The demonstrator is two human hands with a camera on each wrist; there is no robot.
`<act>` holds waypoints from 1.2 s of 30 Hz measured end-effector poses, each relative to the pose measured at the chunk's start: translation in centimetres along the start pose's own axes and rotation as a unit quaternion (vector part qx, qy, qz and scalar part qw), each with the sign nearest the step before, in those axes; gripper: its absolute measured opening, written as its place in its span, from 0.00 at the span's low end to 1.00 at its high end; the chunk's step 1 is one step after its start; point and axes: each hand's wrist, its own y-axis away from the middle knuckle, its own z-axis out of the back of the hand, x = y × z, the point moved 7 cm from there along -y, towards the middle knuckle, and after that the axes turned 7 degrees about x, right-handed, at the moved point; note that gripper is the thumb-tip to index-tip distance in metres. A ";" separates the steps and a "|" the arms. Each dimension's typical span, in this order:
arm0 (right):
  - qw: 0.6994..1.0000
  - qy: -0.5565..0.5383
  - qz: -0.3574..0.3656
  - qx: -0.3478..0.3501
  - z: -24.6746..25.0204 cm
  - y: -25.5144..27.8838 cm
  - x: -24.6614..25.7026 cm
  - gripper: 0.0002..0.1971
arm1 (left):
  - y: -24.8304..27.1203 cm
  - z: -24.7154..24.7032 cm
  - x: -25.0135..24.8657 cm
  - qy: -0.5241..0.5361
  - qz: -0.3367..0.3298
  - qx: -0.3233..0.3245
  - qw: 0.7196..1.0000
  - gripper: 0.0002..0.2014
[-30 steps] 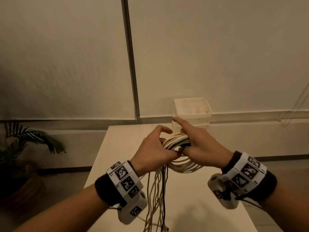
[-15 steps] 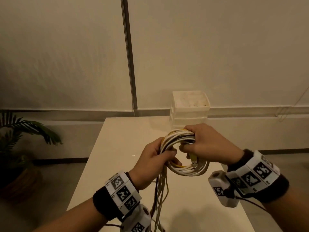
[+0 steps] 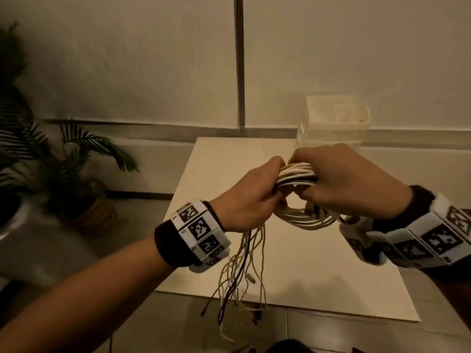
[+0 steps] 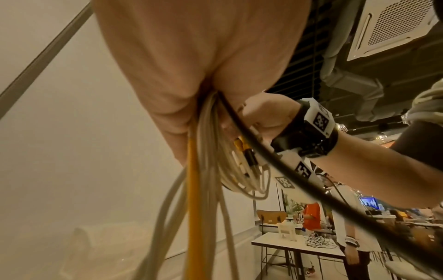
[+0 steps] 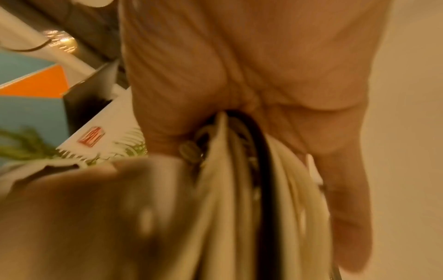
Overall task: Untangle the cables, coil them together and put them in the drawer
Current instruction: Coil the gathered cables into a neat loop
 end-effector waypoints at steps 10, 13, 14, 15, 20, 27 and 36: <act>0.972 -0.183 0.011 0.144 -4.7 2.1 3.0 0.03 | 5.4 -1.1 -0.2 0.019 0.041 0.105 0.993 0.06; 0.968 -0.243 0.021 0.060 -1.1 2.6 4.2 0.02 | 5.1 1.3 -2.6 0.074 0.015 0.014 0.997 0.07; 0.963 -0.269 0.018 0.021 0.0 2.7 4.2 0.03 | 5.1 1.9 -2.9 0.115 0.008 -0.029 0.993 0.08; 0.955 -0.296 0.015 -0.016 0.8 2.6 4.1 0.05 | 5.0 2.3 -3.2 0.159 0.003 -0.072 0.985 0.09; 0.904 -0.398 -0.004 -0.157 2.2 2.3 3.0 0.05 | 4.5 3.0 -2.4 0.251 0.018 -0.187 0.949 0.15; 0.806 -0.499 -0.025 -0.317 2.6 2.6 1.6 0.08 | 2.4 5.1 -3.0 0.154 0.012 -0.250 0.956 0.05; 0.886 -0.399 -0.052 -0.232 4.5 3.3 0.7 0.10 | -1.0 5.3 -3.3 0.130 -0.002 -0.253 0.959 0.02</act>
